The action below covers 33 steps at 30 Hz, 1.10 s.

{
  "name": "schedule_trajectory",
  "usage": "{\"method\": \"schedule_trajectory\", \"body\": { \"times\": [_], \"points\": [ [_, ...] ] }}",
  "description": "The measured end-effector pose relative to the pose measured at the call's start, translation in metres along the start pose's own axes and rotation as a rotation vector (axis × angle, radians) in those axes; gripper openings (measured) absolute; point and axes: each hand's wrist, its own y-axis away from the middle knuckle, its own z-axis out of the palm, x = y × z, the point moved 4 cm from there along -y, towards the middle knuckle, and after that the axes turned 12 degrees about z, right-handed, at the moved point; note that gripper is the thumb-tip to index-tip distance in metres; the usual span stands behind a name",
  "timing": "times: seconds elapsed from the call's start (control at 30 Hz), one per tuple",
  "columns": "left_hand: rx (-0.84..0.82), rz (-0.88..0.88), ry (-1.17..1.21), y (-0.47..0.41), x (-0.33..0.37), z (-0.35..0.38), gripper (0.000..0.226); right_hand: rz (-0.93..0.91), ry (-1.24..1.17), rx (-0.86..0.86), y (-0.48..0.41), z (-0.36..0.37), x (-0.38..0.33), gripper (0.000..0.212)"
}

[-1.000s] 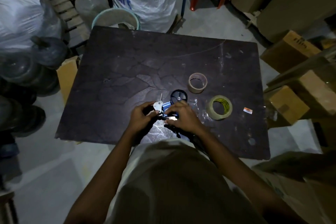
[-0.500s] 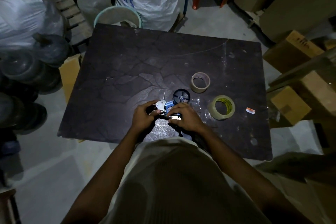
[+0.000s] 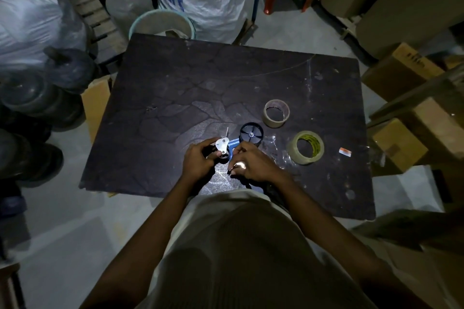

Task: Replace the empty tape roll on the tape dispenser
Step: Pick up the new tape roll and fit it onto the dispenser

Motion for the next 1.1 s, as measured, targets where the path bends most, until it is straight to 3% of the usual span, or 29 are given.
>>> {"method": "schedule_trajectory", "body": {
  "times": [0.17,0.37,0.53,0.63,0.7,0.8,0.9,1.0,1.1],
  "points": [
    [0.005,0.006,0.020,0.002,0.005,0.001,0.041,-0.004,-0.002,0.005,0.001,-0.001,0.008,0.037],
    [-0.008,0.012,-0.002,0.006,0.018,0.002,0.036,-0.009,-0.083,0.058,0.005,-0.005,0.009,0.036],
    [0.013,0.055,-0.030,-0.006,0.033,0.006,0.036,0.167,-0.407,0.383,0.023,-0.044,0.025,0.020],
    [0.010,0.073,-0.056,-0.017,0.036,0.012,0.030,0.388,-0.320,0.698,0.033,-0.070,0.063,0.018],
    [0.007,0.108,-0.115,-0.026,0.041,0.013,0.029,0.586,-0.230,0.804,0.039,-0.080,0.088,0.038],
    [-0.016,0.194,-0.193,-0.037,0.052,0.017,0.030,0.882,-0.213,0.754,0.045,-0.083,0.110,0.078],
    [-0.007,0.213,-0.179,-0.041,0.066,0.021,0.029,1.038,-0.209,0.654,0.046,-0.078,0.114,0.101],
    [-0.014,0.210,-0.186,-0.043,0.071,0.023,0.029,1.064,-0.244,0.619,0.046,-0.072,0.119,0.111],
    [-0.020,0.200,-0.182,-0.040,0.076,0.024,0.028,1.050,-0.284,0.614,0.049,-0.072,0.119,0.106]
  ]
}}
